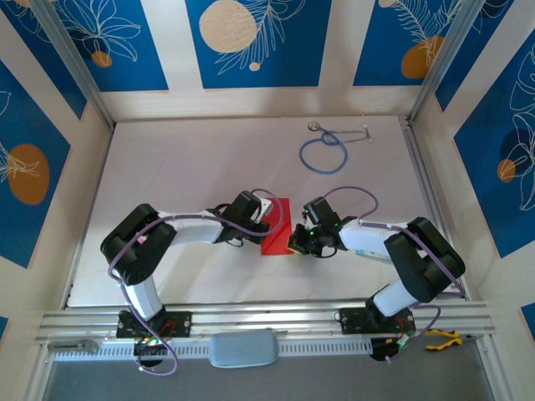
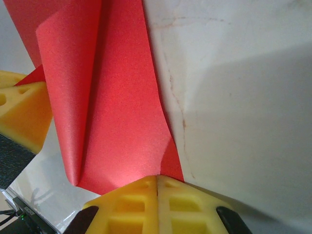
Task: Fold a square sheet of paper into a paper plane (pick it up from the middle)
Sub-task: Fold the triangle a second time at the center of the table.
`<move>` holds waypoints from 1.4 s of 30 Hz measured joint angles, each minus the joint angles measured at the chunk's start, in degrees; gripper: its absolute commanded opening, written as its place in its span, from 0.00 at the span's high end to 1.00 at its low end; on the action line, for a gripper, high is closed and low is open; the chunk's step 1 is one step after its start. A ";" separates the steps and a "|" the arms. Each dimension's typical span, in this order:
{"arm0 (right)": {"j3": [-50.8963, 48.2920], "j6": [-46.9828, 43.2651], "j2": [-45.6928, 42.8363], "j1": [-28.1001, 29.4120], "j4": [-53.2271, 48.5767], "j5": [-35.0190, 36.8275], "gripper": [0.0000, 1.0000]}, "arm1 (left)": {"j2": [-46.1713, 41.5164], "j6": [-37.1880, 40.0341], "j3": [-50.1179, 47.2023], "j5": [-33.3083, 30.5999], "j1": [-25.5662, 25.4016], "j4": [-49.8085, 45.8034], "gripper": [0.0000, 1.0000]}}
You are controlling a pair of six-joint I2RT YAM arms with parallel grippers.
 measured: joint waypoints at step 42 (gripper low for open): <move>-0.17 3.26 -1.46 -3.06 11.08 -6.69 1.00 | 0.57 -3.69 0.04 1.42 0.28 1.25 1.00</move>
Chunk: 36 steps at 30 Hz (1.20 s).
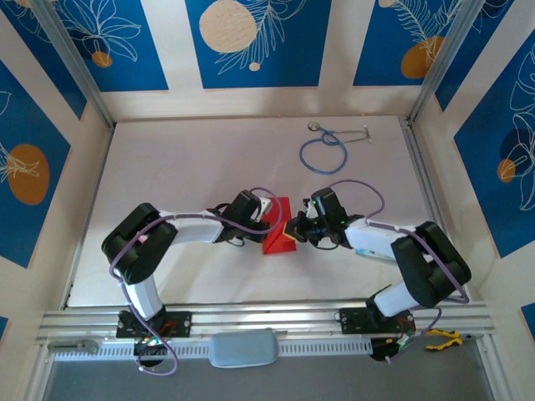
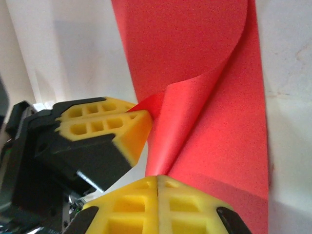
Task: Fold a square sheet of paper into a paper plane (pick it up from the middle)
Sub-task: Fold the triangle a second time at the center of the table.
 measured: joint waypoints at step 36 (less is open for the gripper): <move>2.86 3.06 12.02 2.67 6.93 0.20 1.00 | 0.76 0.07 0.83 0.63 0.02 -0.02 1.00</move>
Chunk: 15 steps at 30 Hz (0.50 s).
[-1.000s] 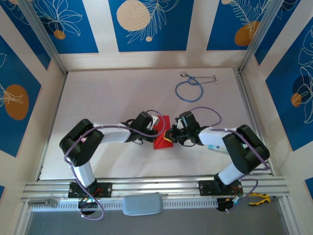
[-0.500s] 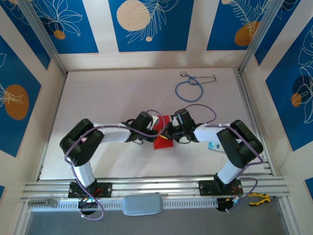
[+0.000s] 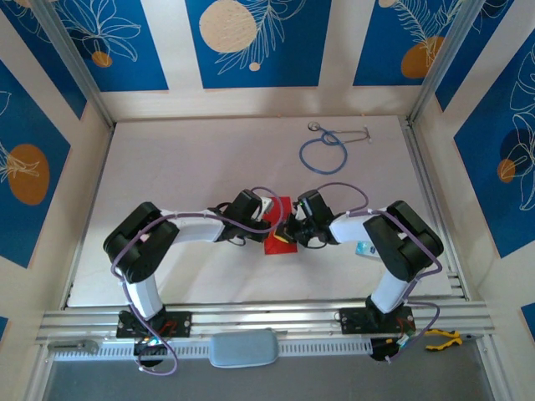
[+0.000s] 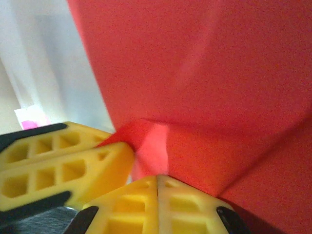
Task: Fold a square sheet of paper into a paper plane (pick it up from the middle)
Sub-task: Fold the triangle a second time at the center of the table.
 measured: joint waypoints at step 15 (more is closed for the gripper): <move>4.37 -2.21 -2.91 -2.43 -4.63 0.90 1.00 | 0.04 0.15 0.04 0.15 0.02 -0.04 1.00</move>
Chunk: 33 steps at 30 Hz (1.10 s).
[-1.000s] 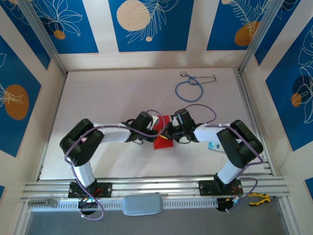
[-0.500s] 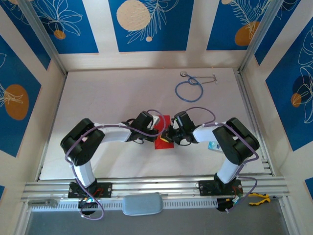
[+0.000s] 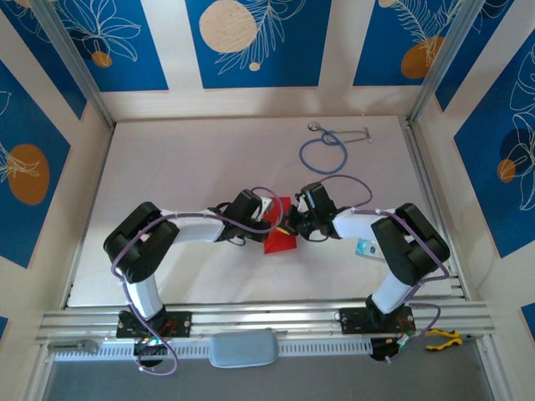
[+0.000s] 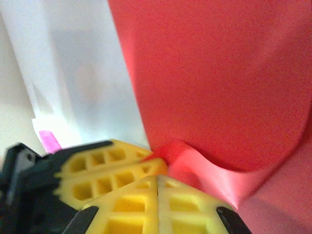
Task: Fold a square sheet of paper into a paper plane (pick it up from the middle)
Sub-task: Fold the triangle a second time at the center of the table.
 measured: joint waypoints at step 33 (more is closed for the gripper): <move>-0.11 -4.90 1.77 -1.31 -4.83 7.65 1.00 | 0.13 0.42 0.24 0.02 0.00 -0.31 1.00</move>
